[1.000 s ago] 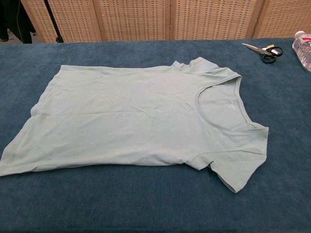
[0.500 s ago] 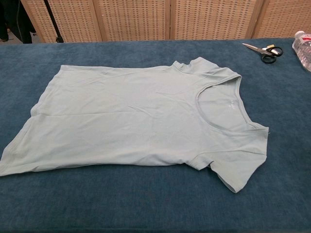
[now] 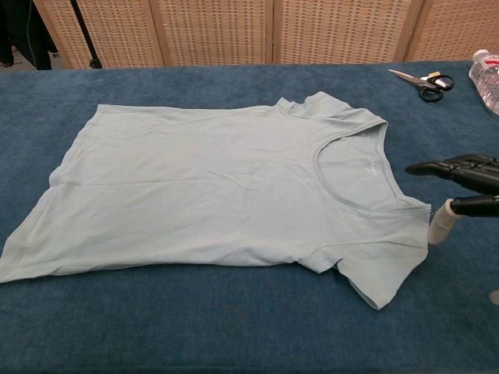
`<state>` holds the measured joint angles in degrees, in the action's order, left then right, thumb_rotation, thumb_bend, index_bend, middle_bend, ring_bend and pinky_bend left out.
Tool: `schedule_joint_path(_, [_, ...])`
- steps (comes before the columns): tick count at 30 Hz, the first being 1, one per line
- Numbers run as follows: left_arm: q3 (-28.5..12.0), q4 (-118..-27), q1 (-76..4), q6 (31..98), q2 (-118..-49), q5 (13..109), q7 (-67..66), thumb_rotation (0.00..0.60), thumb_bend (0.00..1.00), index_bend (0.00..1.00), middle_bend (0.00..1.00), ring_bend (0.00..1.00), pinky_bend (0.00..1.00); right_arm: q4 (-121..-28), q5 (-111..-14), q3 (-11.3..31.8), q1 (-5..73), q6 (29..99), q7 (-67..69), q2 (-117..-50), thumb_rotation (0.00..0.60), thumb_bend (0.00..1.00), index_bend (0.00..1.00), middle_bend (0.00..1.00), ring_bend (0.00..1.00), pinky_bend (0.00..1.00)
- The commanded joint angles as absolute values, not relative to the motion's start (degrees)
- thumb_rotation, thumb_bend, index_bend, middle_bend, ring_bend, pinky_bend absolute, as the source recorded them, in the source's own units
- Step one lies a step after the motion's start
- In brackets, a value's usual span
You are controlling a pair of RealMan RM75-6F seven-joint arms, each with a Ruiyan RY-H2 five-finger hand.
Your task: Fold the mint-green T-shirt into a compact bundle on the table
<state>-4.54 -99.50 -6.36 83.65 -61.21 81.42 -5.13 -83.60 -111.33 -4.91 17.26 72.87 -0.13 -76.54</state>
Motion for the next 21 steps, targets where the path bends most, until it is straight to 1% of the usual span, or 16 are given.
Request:
schedule_joint_path(1, [-4.64,-99.49,-6.49,83.43,-61.25,81.15,-5.19,0.600,0.00,0.00,0.00,0.00,0.00,-83.89,-109.84,-4.48,18.37,70.51,-2.15,-78.18,0.600,0.13,0.38,0.00,0.00,0.00])
schedule_joint_path(8, [-4.66,-99.53,-6.60,82.97,-61.23,80.62,-5.09,0.600,0.00,0.00,0.00,0.00,0.00,-83.47,-105.78,-3.59,19.63,65.39,-7.69,-81.28,0.600,0.16,0.38,0.00,0.00,0.00])
schedule_joint_path(17, [-4.51,-99.73,-6.99,82.12,-61.13,80.49,-5.16,0.600,0.00,0.00,0.00,0.00,0.00,-83.45,-102.88,-3.20,20.62,62.84,-12.95,-83.21,0.600,0.16,0.39,0.00,0.00,0.00])
schedule_joint_path(21, [-4.53,-99.76,-7.04,81.99,-61.10,80.24,-5.13,0.600,0.00,0.00,0.00,0.00,0.00,-83.74,-101.57,-3.02,21.46,61.22,-15.07,-84.80,0.600,0.17,0.39,0.00,0.00,0.00])
